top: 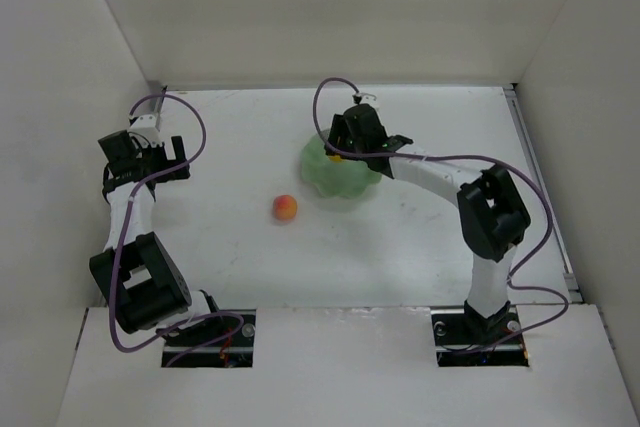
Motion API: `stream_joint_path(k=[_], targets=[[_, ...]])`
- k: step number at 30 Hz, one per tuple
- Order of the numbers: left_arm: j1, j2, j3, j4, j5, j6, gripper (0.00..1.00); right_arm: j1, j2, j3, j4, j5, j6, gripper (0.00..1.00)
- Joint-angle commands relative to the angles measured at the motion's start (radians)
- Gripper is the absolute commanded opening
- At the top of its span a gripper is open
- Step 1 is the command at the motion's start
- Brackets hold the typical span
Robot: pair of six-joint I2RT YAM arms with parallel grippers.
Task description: Place and organize the fake fruits in the fruit bowl
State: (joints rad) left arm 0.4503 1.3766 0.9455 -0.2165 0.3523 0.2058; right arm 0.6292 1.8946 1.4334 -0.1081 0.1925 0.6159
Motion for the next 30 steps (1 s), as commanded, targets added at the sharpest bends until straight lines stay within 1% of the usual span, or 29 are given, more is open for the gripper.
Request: stream_joint_path(k=[1,4,5,6,9,11,14,16,19,22,27,30], targets=[[-0.002,-0.034,-0.010,0.020,0.013,0.012,1.00,0.002,-0.005,0.045,-0.027,0.027,-0.076,0.66],[-0.003,-0.034,-0.008,0.020,0.013,0.011,1.00,0.011,-0.025,0.050,-0.013,0.013,-0.146,0.85],[-0.003,-0.034,-0.007,0.019,0.013,0.010,1.00,0.016,-0.040,0.050,-0.002,0.013,-0.177,0.99],[-0.003,-0.034,-0.005,0.017,0.013,0.009,1.00,0.023,-0.058,0.045,0.013,0.013,-0.212,1.00],[-0.006,-0.034,-0.005,0.017,0.013,0.009,1.00,0.065,-0.112,0.032,0.056,0.018,-0.332,1.00],[-0.009,-0.036,-0.005,0.017,0.013,0.009,1.00,0.114,-0.141,0.013,0.080,-0.001,-0.427,1.00],[-0.012,-0.036,-0.005,0.017,0.013,0.010,1.00,0.213,-0.155,-0.013,0.081,-0.141,-0.588,1.00],[-0.014,-0.036,-0.005,0.017,0.013,0.012,1.00,0.285,-0.134,-0.013,0.042,-0.243,-0.652,1.00],[-0.017,-0.036,-0.007,0.017,0.013,0.012,1.00,0.344,-0.043,0.051,-0.047,-0.280,-0.665,1.00],[-0.018,-0.037,-0.010,0.017,0.013,0.012,1.00,0.359,0.044,0.114,-0.070,-0.220,-0.637,1.00],[-0.028,-0.037,-0.008,0.016,0.013,0.012,1.00,0.359,0.136,0.170,-0.065,-0.096,-0.601,1.00],[-0.032,-0.037,-0.007,0.016,0.014,0.012,1.00,0.358,0.184,0.183,-0.074,-0.096,-0.594,1.00]])
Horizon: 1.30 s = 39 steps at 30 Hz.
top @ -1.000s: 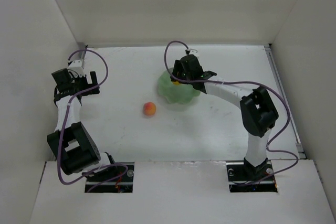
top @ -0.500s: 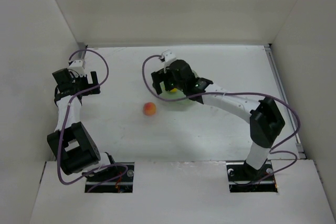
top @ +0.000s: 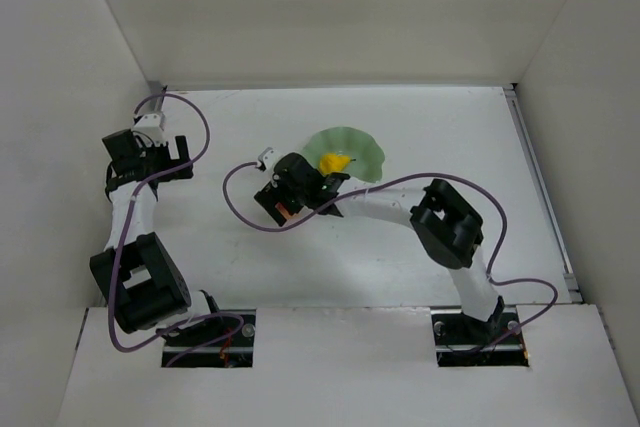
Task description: Place and organize the fake fruits in the fruit bowl
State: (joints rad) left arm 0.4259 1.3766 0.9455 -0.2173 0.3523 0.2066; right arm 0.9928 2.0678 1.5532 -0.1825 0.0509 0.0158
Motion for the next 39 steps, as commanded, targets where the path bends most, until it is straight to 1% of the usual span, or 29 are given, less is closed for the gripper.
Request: stream_joint_path(k=[1,6,7,9,10,12,13,14,15,21,25,27,29,33,36,39], targets=[[-0.009,-0.037,-0.007,0.016,0.014,0.011,1.00,-0.006,0.021,0.064,0.000,0.043,0.001,1.00],[-0.008,-0.042,-0.010,0.015,0.014,0.011,1.00,-0.004,0.055,0.067,0.009,0.023,-0.008,1.00],[-0.006,-0.044,-0.011,0.015,0.014,0.011,1.00,-0.004,0.057,0.071,0.011,0.018,-0.004,0.96],[-0.006,-0.044,-0.011,0.015,0.014,0.011,1.00,-0.004,0.058,0.080,0.012,-0.014,-0.001,0.80],[-0.005,-0.044,-0.013,0.015,0.016,0.011,1.00,-0.004,0.060,0.085,0.009,-0.037,0.001,0.70],[-0.005,-0.045,-0.013,0.015,0.016,0.011,1.00,-0.004,0.054,0.087,0.008,-0.059,0.004,0.51],[-0.005,-0.045,-0.011,0.015,0.016,0.011,1.00,-0.004,0.043,0.082,0.012,-0.057,0.009,0.37],[-0.005,-0.047,-0.011,0.015,0.014,0.011,1.00,-0.004,0.026,0.079,0.015,-0.054,0.018,0.27],[-0.005,-0.047,-0.011,0.015,0.014,0.011,1.00,-0.004,0.006,0.074,0.020,-0.056,0.030,0.22],[-0.005,-0.050,-0.019,0.015,0.019,0.014,1.00,-0.062,-0.175,0.022,0.086,-0.074,0.128,0.20],[-0.014,-0.044,-0.013,0.015,0.020,0.016,1.00,-0.171,-0.276,-0.034,0.114,-0.045,0.225,0.18],[-0.020,-0.037,-0.008,0.015,0.017,0.016,1.00,-0.237,-0.307,-0.077,0.114,0.009,0.256,0.18],[-0.025,-0.034,-0.004,0.015,0.014,0.016,1.00,-0.304,-0.331,-0.128,0.103,0.067,0.291,0.17],[-0.028,-0.036,-0.005,0.015,0.013,0.016,1.00,-0.420,-0.365,-0.246,0.098,0.107,0.337,0.17],[-0.025,-0.037,-0.008,0.015,0.013,0.016,1.00,-0.461,-0.367,-0.304,0.109,0.099,0.342,0.17],[-0.023,-0.040,-0.010,0.015,0.013,0.016,1.00,-0.472,-0.356,-0.315,0.120,0.095,0.334,0.20]])
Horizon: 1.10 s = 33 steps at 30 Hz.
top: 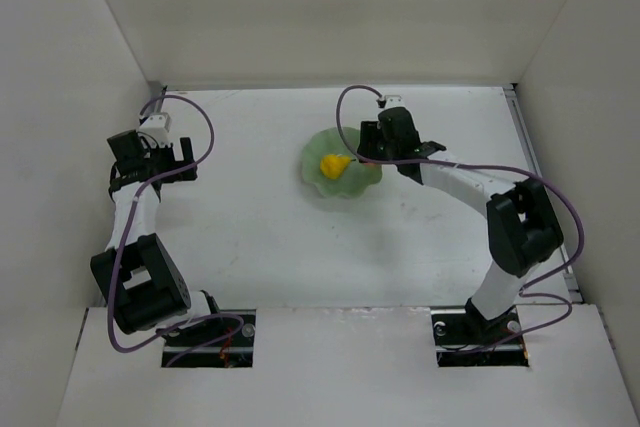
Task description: Place and organize the fake fruits in the fruit bowl
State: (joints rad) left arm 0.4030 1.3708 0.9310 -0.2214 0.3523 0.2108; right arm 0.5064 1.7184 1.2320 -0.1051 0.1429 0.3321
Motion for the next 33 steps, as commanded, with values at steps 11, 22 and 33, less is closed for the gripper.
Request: stream_joint_path(k=[11,22,33], targets=[[-0.014,-0.027,0.012,0.013,0.007,-0.002,1.00,0.017,-0.026,0.035,0.016,0.020,0.025,1.00],[0.036,-0.013,0.077,-0.013,-0.056,-0.137,1.00,-0.347,-0.433,-0.219,0.015,0.041,0.100,1.00],[0.053,0.001,0.104,-0.012,-0.052,-0.191,1.00,-0.817,-0.600,-0.442,0.027,-0.112,0.180,1.00]])
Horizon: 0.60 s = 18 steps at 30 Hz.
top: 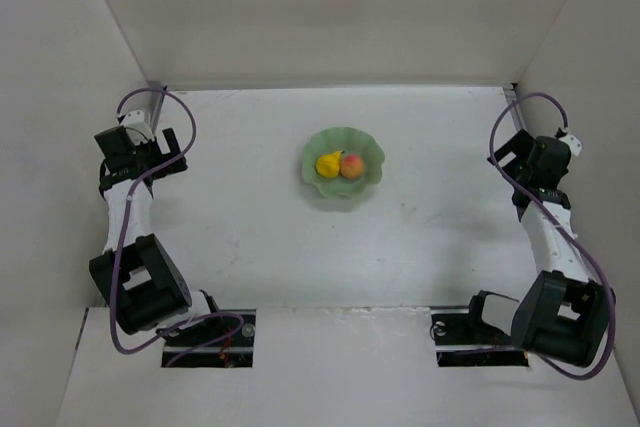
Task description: Place and organize the fake fruits in the fruit bowl
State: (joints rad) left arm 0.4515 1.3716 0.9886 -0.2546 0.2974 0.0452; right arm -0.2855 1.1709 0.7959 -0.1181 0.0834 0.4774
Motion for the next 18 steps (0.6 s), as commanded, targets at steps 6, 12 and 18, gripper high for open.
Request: stream_joint_path(k=[6,12,18], targets=[[-0.001,-0.009,0.038,0.021,0.000,-0.025,1.00,-0.017,-0.044,0.022,0.049,-0.063,0.021,1.00],[-0.001,-0.016,0.035,0.021,-0.001,-0.025,1.00,-0.008,-0.040,0.016,0.046,-0.063,0.020,1.00],[-0.004,-0.014,0.045,0.017,-0.001,-0.025,1.00,-0.011,-0.051,0.005,0.049,-0.063,0.018,1.00]])
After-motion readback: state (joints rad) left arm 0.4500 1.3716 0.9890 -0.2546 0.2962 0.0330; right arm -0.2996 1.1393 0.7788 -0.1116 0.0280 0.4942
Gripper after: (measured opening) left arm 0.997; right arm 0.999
